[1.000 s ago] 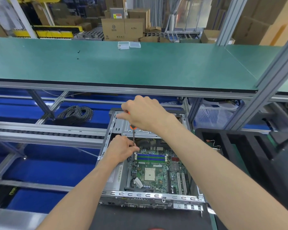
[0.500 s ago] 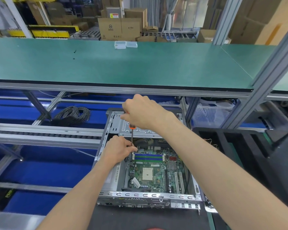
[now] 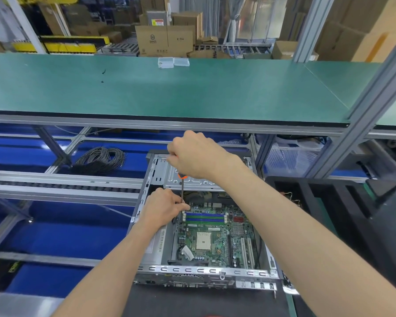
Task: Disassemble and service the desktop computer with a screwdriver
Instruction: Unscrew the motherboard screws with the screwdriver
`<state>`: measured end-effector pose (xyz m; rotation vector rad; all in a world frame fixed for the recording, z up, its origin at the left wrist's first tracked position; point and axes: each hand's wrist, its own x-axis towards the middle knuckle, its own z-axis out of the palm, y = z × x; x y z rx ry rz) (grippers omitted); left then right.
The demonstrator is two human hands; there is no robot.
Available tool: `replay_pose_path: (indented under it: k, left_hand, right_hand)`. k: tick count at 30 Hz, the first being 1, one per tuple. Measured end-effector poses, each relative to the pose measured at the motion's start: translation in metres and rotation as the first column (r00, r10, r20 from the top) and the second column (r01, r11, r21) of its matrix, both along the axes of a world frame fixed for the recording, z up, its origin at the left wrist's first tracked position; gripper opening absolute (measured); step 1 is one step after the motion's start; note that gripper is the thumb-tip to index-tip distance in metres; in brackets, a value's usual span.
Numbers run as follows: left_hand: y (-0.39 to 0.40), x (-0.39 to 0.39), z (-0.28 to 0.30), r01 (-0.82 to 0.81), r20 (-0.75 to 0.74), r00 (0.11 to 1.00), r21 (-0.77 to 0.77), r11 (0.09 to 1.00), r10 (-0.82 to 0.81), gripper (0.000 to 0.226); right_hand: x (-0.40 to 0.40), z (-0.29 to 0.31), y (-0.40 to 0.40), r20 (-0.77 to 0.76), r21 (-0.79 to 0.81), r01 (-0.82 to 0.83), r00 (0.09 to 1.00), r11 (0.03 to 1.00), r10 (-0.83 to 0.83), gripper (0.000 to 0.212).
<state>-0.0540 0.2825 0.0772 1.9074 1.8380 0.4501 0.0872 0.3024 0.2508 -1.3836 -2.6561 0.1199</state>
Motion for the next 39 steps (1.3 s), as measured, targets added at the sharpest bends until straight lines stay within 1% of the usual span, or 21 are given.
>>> replay_pose_path:
  k: [2,5,6,7,8,9,10,11,12,16,20,21,23,25,26,28,31,34,36,38,39]
  left_hand:
    - [0.000,0.000,0.000,0.001,-0.020,1.000,0.010,1.000,-0.001,0.025]
    - [0.000,-0.001,-0.001,-0.005,-0.046,0.999,0.025,1.000,0.006,0.028]
    - [0.000,-0.001,-0.001,-0.009,-0.045,0.999,0.024,1.000,0.010,0.028]
    - [0.001,-0.001,-0.001,-0.012,-0.043,0.999,0.021,1.000,0.013,0.028]
    - [0.001,-0.001,-0.001,-0.015,-0.043,0.999,0.016,1.000,0.015,0.027]
    - [0.001,0.000,0.000,-0.017,-0.046,0.999,0.009,1.000,0.017,0.027]
    - [0.001,0.000,0.000,-0.018,-0.049,0.999,0.004,1.000,0.018,0.026]
    - [0.002,0.000,0.000,-0.016,-0.048,0.999,0.004,1.000,0.016,0.026]
    - [0.002,0.001,-0.001,-0.015,-0.045,0.999,0.006,1.000,0.015,0.026]
    - [0.001,-0.001,0.000,-0.003,-0.066,0.998,0.008,1.000,0.003,0.027]
    - [0.000,-0.001,0.002,0.011,-0.099,0.995,-0.007,1.000,-0.011,0.030]
    - [0.000,0.000,0.002,0.011,-0.098,0.995,-0.008,1.000,-0.012,0.030]
    - [0.000,0.000,0.003,0.009,-0.085,0.996,-0.010,1.000,-0.010,0.027]
    - [0.000,0.001,0.003,0.008,-0.077,0.997,-0.012,1.000,-0.009,0.025]
    - [0.000,0.001,0.003,0.008,-0.075,0.997,-0.010,1.000,-0.008,0.025]
    - [-0.001,0.001,0.003,0.009,-0.071,0.997,-0.007,1.000,-0.009,0.026]
    - [-0.001,0.001,0.003,0.006,-0.081,0.997,-0.009,1.000,-0.007,0.028]
    - [-0.001,0.001,0.004,0.003,-0.103,0.995,-0.018,1.000,-0.005,0.034]
    - [-0.001,0.001,0.005,0.006,-0.110,0.994,-0.016,1.000,-0.008,0.036]
    - [-0.001,0.002,0.006,0.011,-0.113,0.994,-0.018,1.000,-0.013,0.034]
    - [-0.001,0.002,0.007,0.012,-0.115,0.993,-0.020,1.000,-0.014,0.032]
  right_hand:
    - [-0.001,0.000,0.003,-0.033,-0.067,-0.099,0.995,0.993,0.097,0.007]
    - [0.005,0.006,0.001,-0.093,-0.169,-0.210,0.976,0.963,0.197,0.027]
    - [0.007,0.006,0.000,-0.128,-0.181,-0.225,0.971,0.957,0.204,0.028]
    - [0.008,0.005,-0.002,-0.138,-0.166,-0.198,0.975,0.966,0.176,0.023]
    - [0.008,0.004,-0.002,-0.115,-0.113,-0.152,0.984,0.982,0.139,0.013]
    - [0.006,0.002,-0.002,-0.067,-0.032,-0.085,0.994,0.996,0.082,0.019]
    - [0.004,0.000,-0.003,0.004,0.037,-0.023,1.000,0.999,0.023,0.032]
    - [0.002,0.000,-0.003,0.039,0.074,0.011,0.999,0.997,-0.013,0.035]
    - [0.000,-0.001,-0.003,0.034,0.087,0.011,0.999,0.996,-0.014,0.032]
    - [-0.002,-0.002,0.003,-0.006,-0.037,-0.096,0.995,0.995,0.095,0.005]
    - [0.008,0.009,0.003,-0.056,-0.188,-0.216,0.976,0.958,0.210,0.021]
    - [0.010,0.009,0.003,-0.066,-0.186,-0.218,0.976,0.958,0.209,0.021]
    - [0.011,0.006,0.003,-0.033,-0.104,-0.117,0.993,0.988,0.114,0.016]
    - [0.007,0.003,0.001,0.047,-0.001,0.019,0.999,1.000,-0.019,0.034]
    - [0.004,0.003,0.001,0.060,0.012,0.041,0.997,0.999,-0.042,0.036]
    - [0.000,0.002,0.002,0.049,-0.030,0.010,0.999,0.999,-0.009,0.027]
    - [0.000,0.002,0.006,0.033,-0.102,-0.085,0.996,0.991,0.088,0.003]
    - [0.006,0.010,0.003,-0.024,-0.182,-0.168,0.986,0.969,0.166,0.018]
    - [0.010,0.011,0.000,-0.061,-0.206,-0.207,0.978,0.957,0.198,0.019]
    - [0.011,0.008,-0.002,-0.057,-0.139,-0.146,0.989,0.980,0.139,0.011]
    - [0.010,0.006,-0.003,-0.026,-0.074,-0.075,0.997,0.994,0.073,0.020]
